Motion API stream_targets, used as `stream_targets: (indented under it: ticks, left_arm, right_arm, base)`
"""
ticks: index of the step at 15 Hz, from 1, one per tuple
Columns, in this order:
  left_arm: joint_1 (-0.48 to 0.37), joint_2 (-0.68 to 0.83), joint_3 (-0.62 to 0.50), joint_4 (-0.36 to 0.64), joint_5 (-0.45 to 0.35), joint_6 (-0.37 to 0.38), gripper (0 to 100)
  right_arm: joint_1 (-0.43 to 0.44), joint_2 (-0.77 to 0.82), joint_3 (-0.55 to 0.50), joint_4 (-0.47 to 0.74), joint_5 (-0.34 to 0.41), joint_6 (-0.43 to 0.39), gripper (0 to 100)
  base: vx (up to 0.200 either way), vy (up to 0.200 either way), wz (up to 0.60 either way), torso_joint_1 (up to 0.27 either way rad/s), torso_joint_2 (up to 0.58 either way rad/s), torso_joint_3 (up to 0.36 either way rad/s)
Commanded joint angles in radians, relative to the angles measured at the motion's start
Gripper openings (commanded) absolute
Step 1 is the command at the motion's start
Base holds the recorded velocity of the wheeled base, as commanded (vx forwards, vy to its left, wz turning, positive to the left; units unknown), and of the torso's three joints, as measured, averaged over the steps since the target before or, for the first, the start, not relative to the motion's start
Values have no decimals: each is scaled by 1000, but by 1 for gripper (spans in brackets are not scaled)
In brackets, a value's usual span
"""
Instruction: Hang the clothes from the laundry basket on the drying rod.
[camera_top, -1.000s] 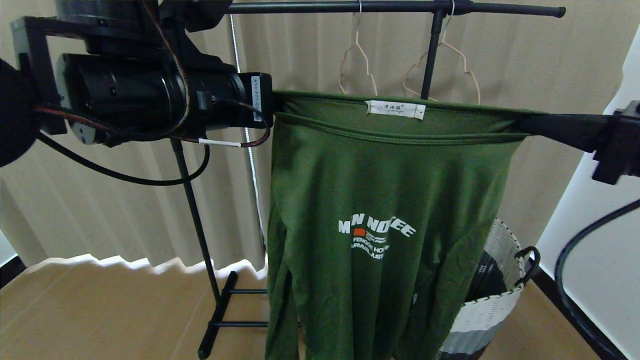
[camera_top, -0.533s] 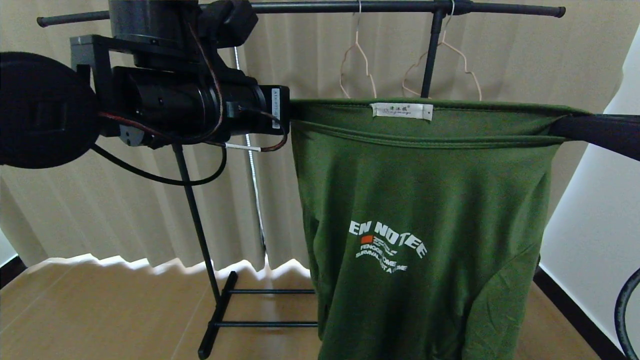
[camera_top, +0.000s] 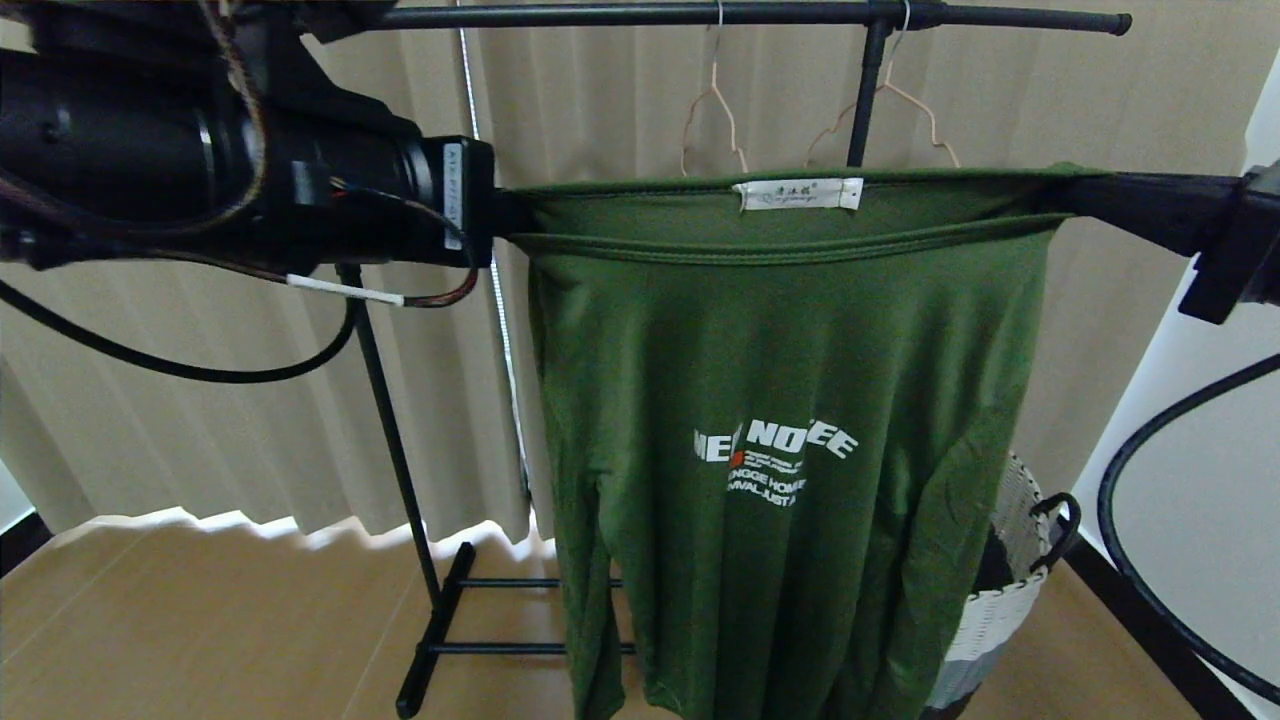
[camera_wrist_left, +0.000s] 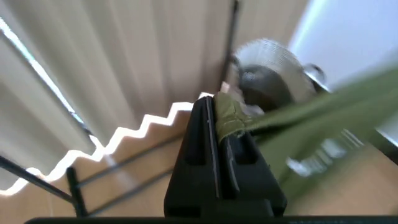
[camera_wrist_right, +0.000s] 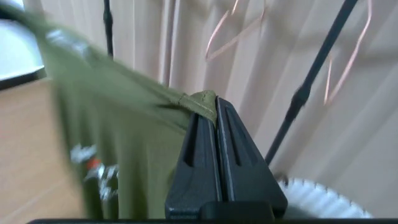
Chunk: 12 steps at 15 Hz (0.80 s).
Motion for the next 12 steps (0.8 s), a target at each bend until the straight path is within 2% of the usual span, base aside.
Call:
stream_targets:
  ticks: [1, 3, 6, 8, 12]
  left_arm:
    - [-3, -123, 13, 65, -70, -1, 0]
    - [-25, -175, 101, 76, -120, 22, 0]
    - [-80, -216, 229, 30, -126, 113, 0]
    - [-125, -231, 241, 14, -125, 111, 0]
    - [-129, -241, 240, 13, -122, 114, 0]
  right_arm:
    - [5, 111, -33, -52, 5, 4, 0]
    - [47, 175, -61, -118, 5, 35, 0]
    - [94, 209, -70, -152, 4, 66, 0]
    - [97, 216, -76, -152, 4, 66, 0]
    - [97, 210, -69, -149, -1, 66, 0]
  base:
    - [0, 0, 0, 0, 0, 0]
    - [0, 0, 0, 0, 0, 0]
    - [0, 0, 0, 0, 0, 0]
    - [0, 0, 0, 0, 0, 0]
    - [0, 0, 0, 0, 0, 0]
